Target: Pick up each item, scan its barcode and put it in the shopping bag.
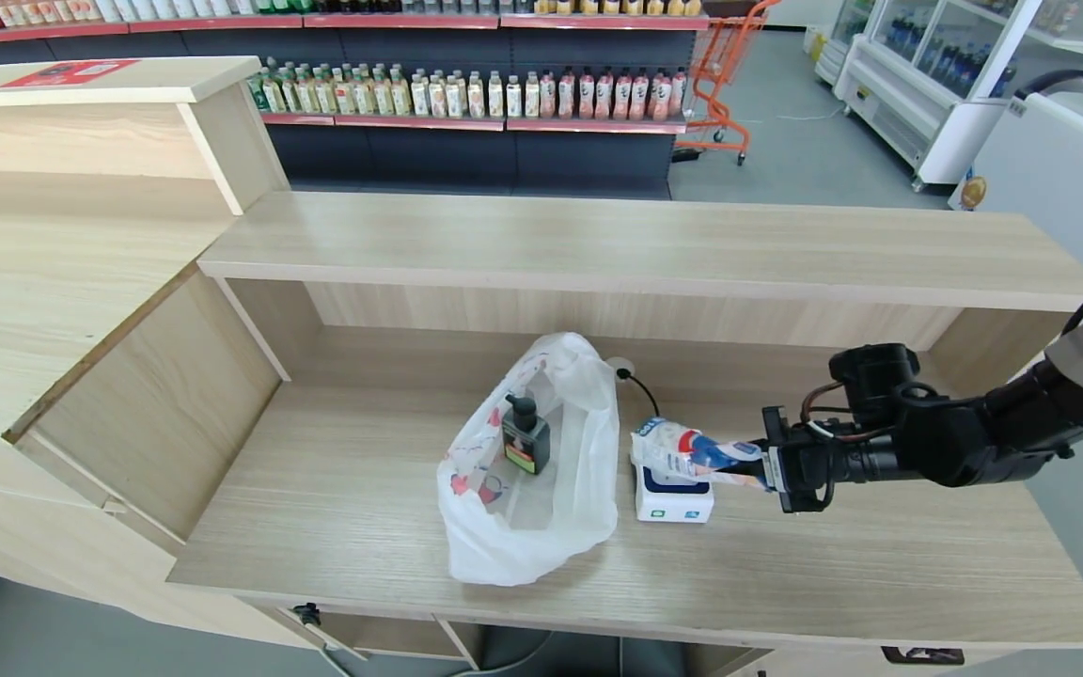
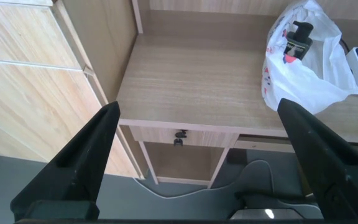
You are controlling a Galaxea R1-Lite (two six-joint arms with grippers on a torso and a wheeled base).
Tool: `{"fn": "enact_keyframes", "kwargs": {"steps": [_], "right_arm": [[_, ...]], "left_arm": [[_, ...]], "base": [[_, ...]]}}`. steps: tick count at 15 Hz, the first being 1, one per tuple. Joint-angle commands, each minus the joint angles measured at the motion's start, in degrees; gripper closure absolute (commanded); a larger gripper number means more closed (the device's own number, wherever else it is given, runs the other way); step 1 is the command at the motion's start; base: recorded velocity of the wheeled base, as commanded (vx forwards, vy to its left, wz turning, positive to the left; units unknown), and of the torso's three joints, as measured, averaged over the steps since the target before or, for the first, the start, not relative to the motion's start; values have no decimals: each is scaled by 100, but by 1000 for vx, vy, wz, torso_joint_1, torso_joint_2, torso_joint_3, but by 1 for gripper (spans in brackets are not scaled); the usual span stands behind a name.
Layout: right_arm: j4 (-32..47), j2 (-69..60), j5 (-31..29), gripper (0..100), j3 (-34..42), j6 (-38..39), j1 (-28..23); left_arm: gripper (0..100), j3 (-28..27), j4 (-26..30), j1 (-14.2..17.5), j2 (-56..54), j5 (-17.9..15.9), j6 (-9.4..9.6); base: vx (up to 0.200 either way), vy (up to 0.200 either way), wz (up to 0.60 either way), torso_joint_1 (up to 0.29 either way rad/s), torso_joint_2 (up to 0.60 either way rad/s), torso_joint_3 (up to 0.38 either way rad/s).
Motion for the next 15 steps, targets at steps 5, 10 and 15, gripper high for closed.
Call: {"fn": "enact_keyframes", "kwargs": {"steps": [5, 10, 15], "right_arm": [[-34, 392, -11, 100, -393, 29, 220], [-7, 242, -11, 100, -349, 38, 203], [-7, -311, 24, 100, -226, 724, -79]], "left_arm": [[0, 0, -1, 3, -1, 0, 2], [0, 0, -1, 3, -1, 0, 2], [0, 0, -1, 3, -1, 0, 2]], "base": [[0, 0, 0, 0, 0, 0], [0, 0, 0, 0, 0, 0], [0, 0, 0, 0, 0, 0]]}}
